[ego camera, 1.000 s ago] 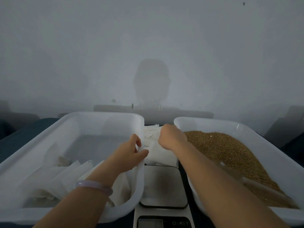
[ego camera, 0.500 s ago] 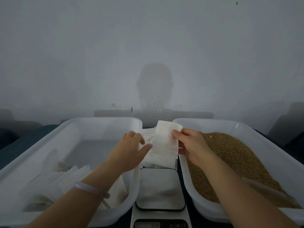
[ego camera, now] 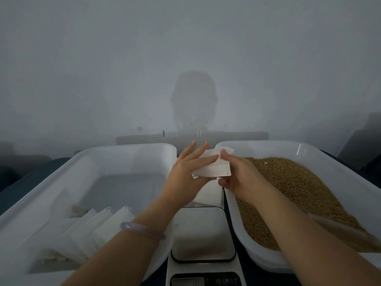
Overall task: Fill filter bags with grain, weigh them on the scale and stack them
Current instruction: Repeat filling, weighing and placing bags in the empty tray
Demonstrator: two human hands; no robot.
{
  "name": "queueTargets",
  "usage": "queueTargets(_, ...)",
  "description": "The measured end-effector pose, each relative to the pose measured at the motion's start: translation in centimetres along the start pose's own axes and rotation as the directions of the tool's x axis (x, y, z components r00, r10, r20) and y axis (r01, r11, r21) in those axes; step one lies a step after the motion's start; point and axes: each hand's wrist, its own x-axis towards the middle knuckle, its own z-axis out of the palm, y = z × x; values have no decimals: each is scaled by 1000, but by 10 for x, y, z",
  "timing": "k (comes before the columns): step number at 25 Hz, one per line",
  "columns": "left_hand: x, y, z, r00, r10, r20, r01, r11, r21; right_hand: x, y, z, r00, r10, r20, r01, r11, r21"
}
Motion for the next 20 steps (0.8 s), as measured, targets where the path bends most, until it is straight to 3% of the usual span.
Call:
queueTargets(5,-1,7,-1,999,-41,11,43,947,-319,-2,0,0,999,34,39,-36,998,55)
queueTargets(7,0,14,-2,985,-146,-90,90,887,-453,-1,0,-2,998,41,40,-44,997,61)
queueTargets(10,2,14,-8,934,-320,-162,200,839,-505,0,5,2,999,6,54,-3,999,-54)
queueTargets(13,2,9,-12,886,-439,-149,306,796,-523,2,6,3,981,-185,-57,173,970,-168)
queueTargets(15,2,5,-11,873,-468,-135,347,792,-501,-2,0,-2,910,-406,-82,381,899,-217)
queueTargets(17,3,2,-9,875,-473,-101,383,805,-454,-10,-4,-4,841,-539,30,532,817,-222)
queueTargets(20,1,2,-5,894,-445,-47,397,837,-376,-20,0,3,813,-529,244,581,707,-403)
